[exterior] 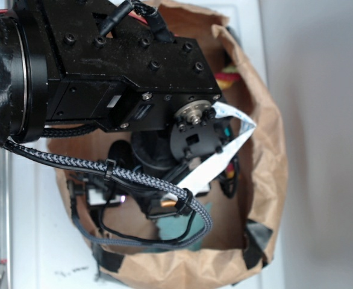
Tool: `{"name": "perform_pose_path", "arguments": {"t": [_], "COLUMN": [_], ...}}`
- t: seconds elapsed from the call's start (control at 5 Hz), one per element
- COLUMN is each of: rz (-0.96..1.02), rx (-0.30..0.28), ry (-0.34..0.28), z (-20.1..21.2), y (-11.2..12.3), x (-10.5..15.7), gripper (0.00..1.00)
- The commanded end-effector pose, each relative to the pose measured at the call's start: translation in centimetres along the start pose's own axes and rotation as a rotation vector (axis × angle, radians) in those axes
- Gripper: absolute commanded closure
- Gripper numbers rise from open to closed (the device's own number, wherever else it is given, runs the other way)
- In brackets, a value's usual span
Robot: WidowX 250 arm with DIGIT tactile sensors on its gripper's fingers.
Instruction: Grab the blue cloth.
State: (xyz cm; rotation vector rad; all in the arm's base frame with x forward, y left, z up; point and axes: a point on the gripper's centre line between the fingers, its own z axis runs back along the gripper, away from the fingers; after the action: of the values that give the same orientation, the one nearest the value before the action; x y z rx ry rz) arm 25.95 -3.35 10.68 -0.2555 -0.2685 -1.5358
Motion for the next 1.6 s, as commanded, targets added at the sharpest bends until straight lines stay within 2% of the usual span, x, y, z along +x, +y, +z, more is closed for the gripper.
{"name": "perform_pose_path", "arguments": {"t": [0.0, 0.2, 0.4, 0.6, 0.8, 1.0, 1.2, 1.4], "rz": [-0.035, -0.035, -0.096, -0.142, -0.193, -0.154, -0.115, -0.149], "rx": [0.046, 0.046, 0.022, 0.04, 0.131, 0.096, 0.054, 0.009], "ry": [0.003, 0.003, -0.043, -0.057, -0.098, -0.053, -0.076, -0.084], "z": [1.2, 1.2, 0.6, 0.1, -1.2, -2.8, -4.1, -5.3], "y": [-0.1, -0.1, 0.1, 0.0, 0.6, -0.2, -1.3, -2.2], "x": [0.9, 0.9, 2.4, 3.5, 3.3, 1.5, 0.5, 1.1], "gripper": [0.0, 0.0, 0.0, 0.0, 0.0, 0.0, 0.0, 0.0]}}
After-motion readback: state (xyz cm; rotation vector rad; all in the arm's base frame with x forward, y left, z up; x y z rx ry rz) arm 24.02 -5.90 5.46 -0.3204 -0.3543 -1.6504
